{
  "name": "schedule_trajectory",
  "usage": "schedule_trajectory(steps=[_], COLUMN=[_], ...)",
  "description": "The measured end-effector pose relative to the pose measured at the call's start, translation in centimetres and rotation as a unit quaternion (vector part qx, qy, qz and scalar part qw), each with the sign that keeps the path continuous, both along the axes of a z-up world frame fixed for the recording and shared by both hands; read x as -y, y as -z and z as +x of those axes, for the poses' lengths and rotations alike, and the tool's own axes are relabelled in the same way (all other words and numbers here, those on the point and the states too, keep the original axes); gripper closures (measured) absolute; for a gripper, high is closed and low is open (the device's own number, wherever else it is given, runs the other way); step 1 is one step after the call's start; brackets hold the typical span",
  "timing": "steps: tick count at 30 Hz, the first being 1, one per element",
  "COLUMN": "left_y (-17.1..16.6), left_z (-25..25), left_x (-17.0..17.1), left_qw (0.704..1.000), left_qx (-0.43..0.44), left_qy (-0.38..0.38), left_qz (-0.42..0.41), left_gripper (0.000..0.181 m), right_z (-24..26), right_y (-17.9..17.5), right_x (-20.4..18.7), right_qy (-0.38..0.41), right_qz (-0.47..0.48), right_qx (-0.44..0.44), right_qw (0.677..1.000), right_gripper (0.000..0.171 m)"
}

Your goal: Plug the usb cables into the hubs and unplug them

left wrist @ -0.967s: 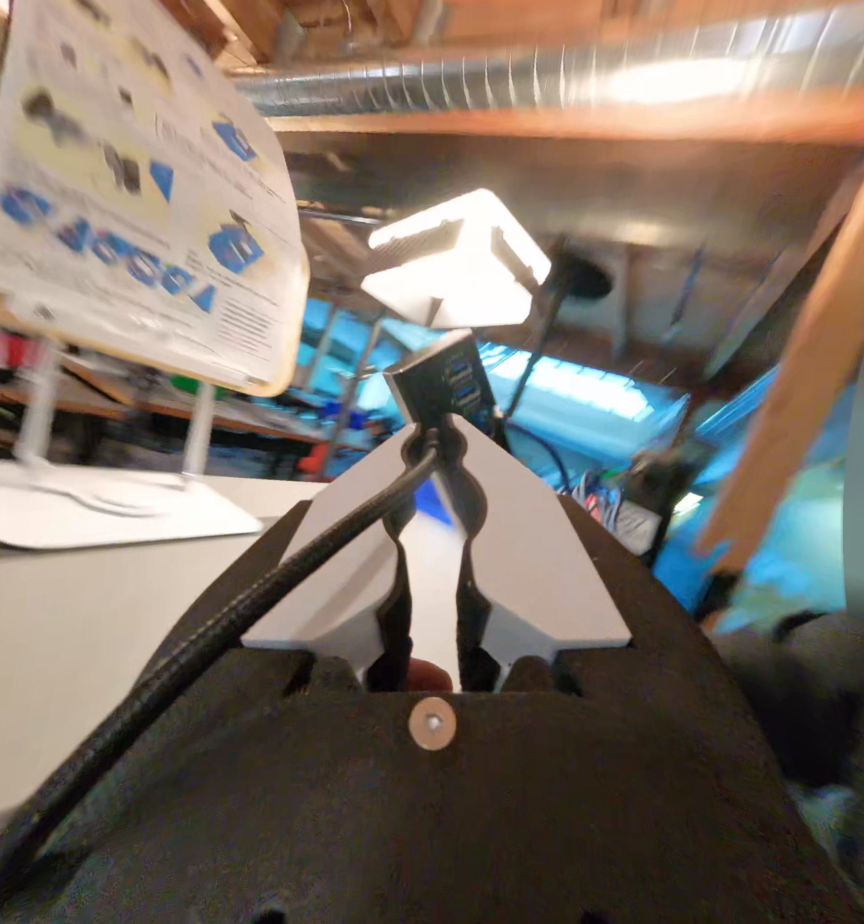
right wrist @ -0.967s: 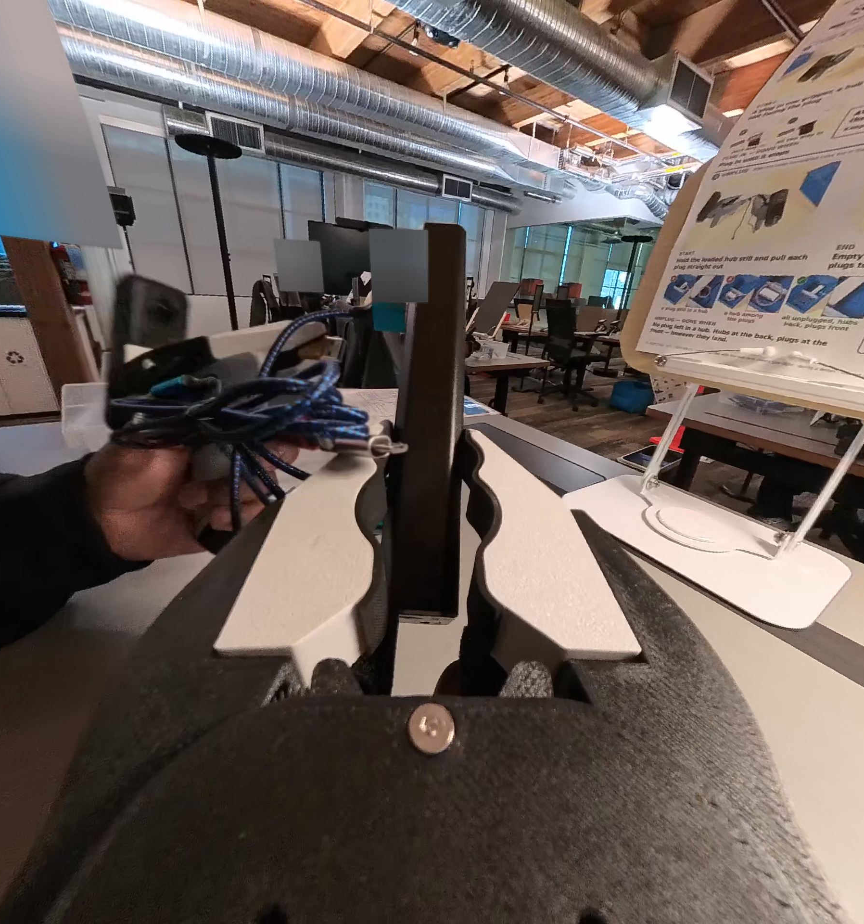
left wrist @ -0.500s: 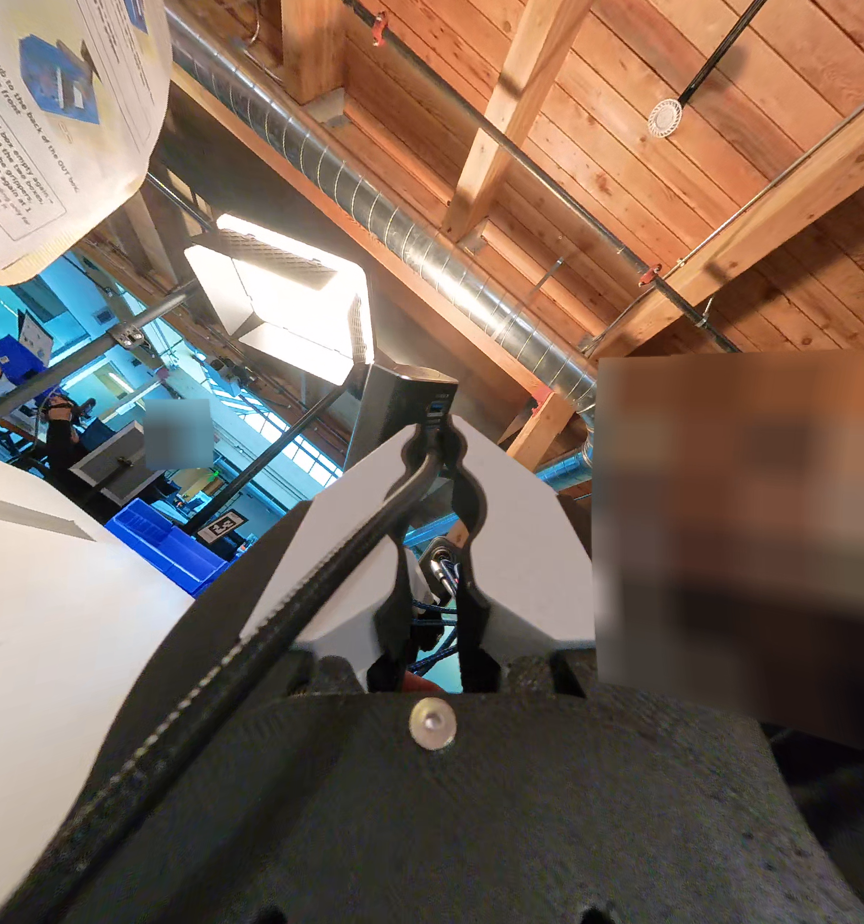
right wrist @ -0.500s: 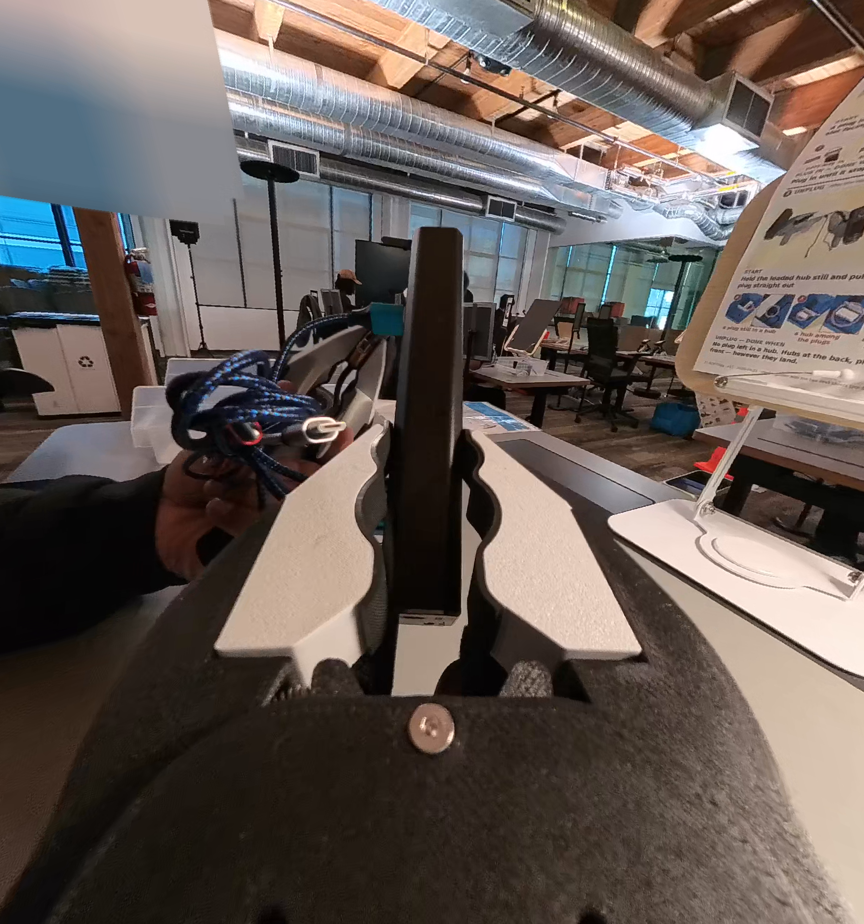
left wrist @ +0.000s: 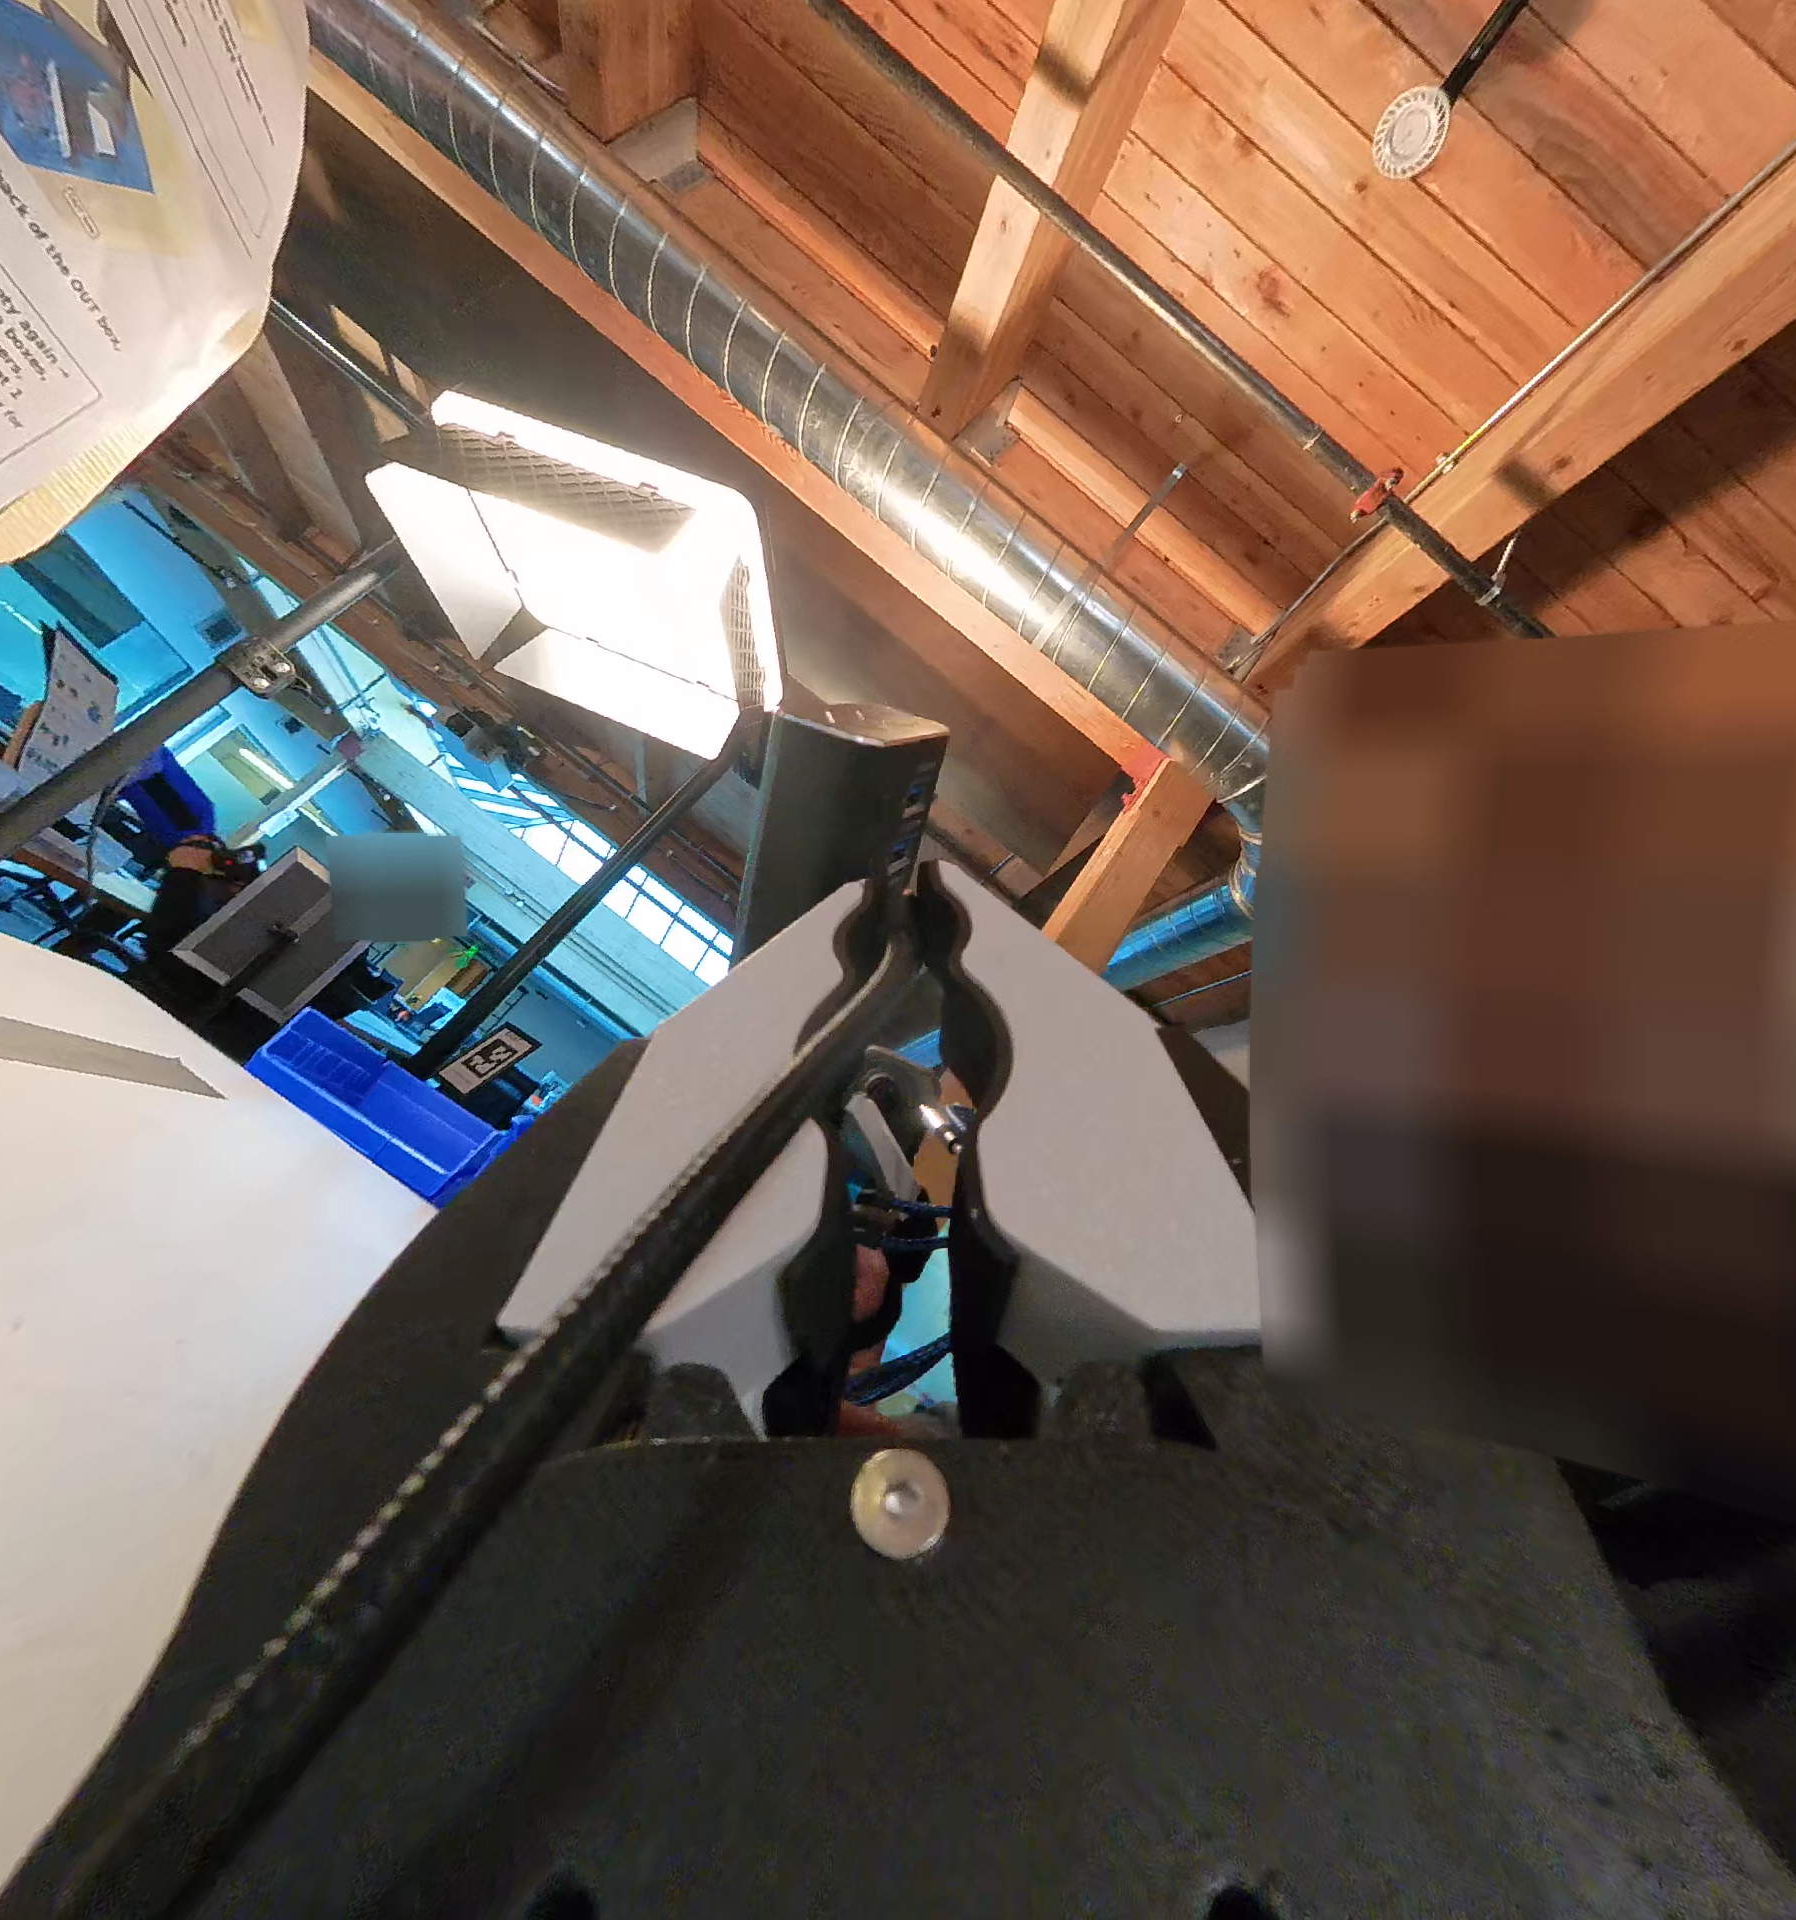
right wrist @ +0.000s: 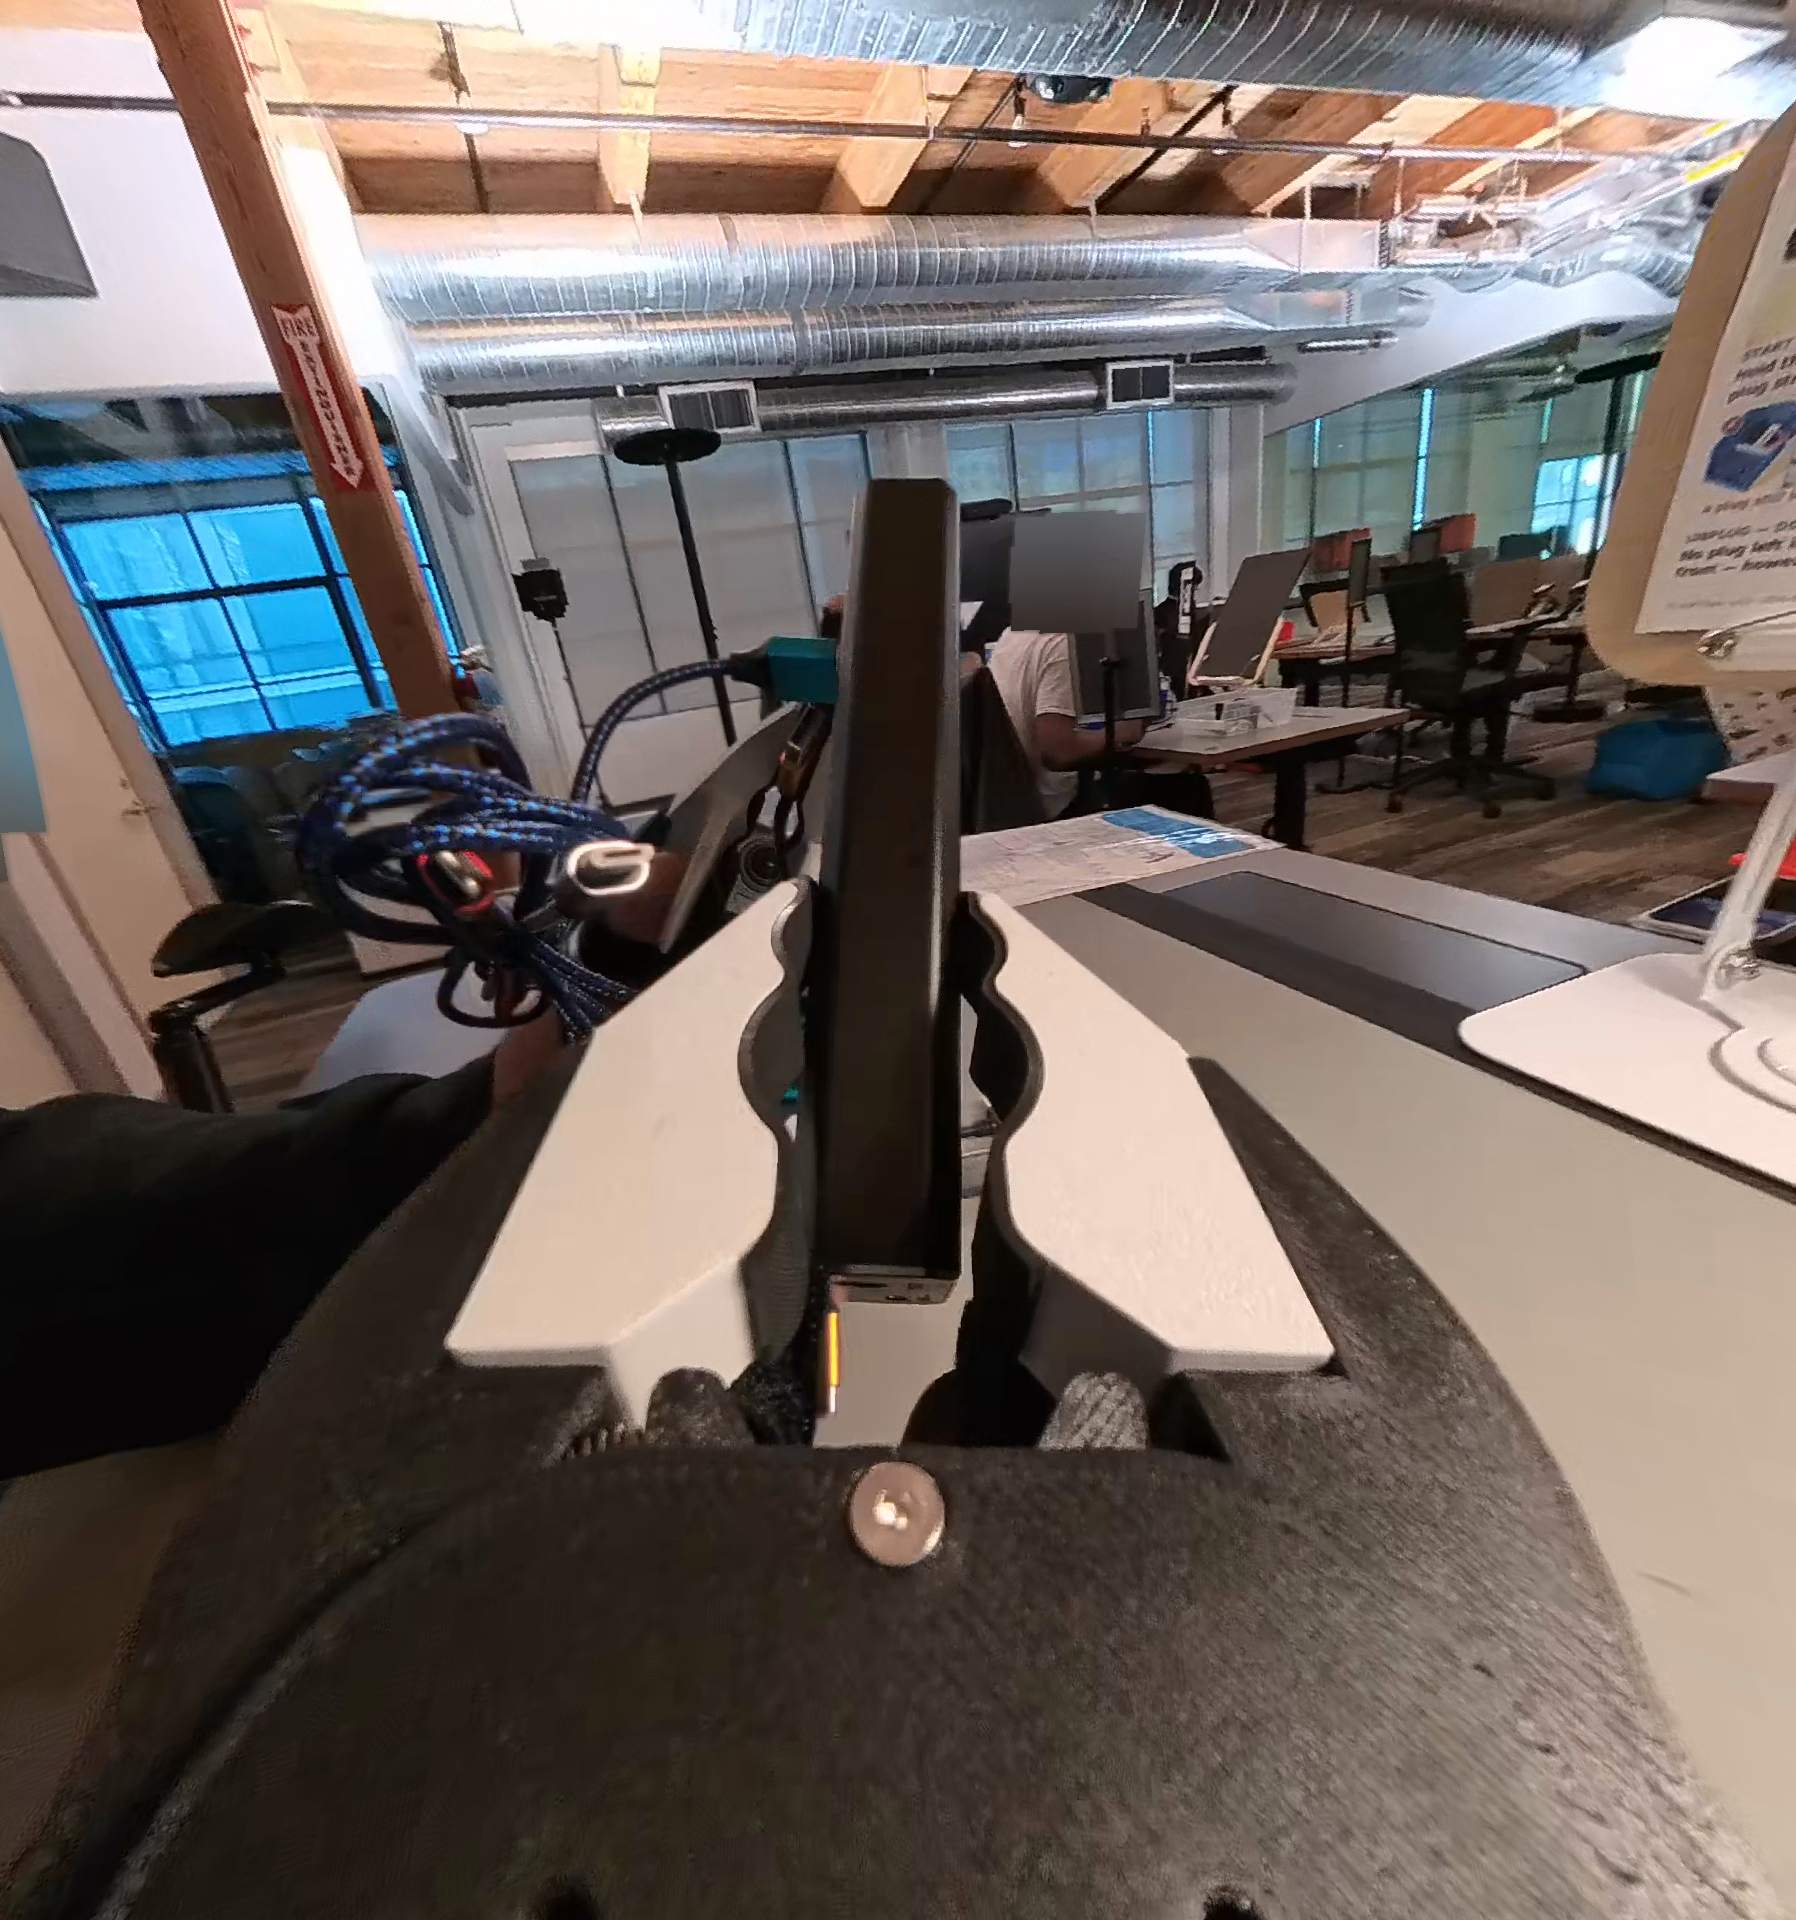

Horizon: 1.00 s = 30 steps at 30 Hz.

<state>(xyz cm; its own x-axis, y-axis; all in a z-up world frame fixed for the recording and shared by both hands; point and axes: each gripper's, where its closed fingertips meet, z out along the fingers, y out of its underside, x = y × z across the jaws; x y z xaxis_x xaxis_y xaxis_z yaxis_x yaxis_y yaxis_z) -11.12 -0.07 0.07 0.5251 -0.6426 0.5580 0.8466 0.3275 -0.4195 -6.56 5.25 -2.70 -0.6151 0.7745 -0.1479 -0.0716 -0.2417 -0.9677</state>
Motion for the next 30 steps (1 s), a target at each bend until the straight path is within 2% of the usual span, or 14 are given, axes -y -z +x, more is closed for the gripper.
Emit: schedule_trajectory(steps=[1, 5, 10, 14, 20, 25, 30], left_y=[0.0, -0.2, 0.0, 0.4, 1.9, 7.7, 9.3], left_z=[0.2, 1.6, 4.0, 4.1, 1.2, -2.1, -3.3], left_x=[-0.1, -0.8, -2.0, -2.5, -2.8, -4.0, -3.5], left_qw=[1.0, 0.993, 0.96, 0.946, 0.945, 0.913, 0.922], left_qx=[-0.01, -0.096, -0.232, -0.26, -0.207, -0.111, -0.007], left_qy=[-0.005, -0.052, -0.121, -0.153, -0.176, -0.153, -0.116], left_qz=[-0.006, -0.043, -0.096, -0.118, -0.184, -0.36, -0.37], left_gripper=[0.173, 0.174, 0.174, 0.173, 0.174, 0.173, 0.173], right_z=[0.0, -0.3, -0.6, -0.5, -1.4, -3.3, -4.1], right_y=[0.0, 0.4, 1.0, 1.0, 2.4, 4.8, 5.6], right_x=[0.0, -0.1, 0.1, 0.3, -0.4, -3.4, -6.8], right_qy=[-0.004, -0.026, -0.052, -0.057, -0.038, 0.0, 0.025], right_qz=[-0.008, -0.044, -0.081, -0.075, -0.037, -0.01, 0.002], right_qx=[0.004, 0.037, 0.071, 0.071, 0.106, 0.168, 0.185], right_qw=[1.0, 0.998, 0.993, 0.993, 0.993, 0.986, 0.982], right_gripper=[0.147, 0.147, 0.147, 0.147, 0.147, 0.147, 0.147])
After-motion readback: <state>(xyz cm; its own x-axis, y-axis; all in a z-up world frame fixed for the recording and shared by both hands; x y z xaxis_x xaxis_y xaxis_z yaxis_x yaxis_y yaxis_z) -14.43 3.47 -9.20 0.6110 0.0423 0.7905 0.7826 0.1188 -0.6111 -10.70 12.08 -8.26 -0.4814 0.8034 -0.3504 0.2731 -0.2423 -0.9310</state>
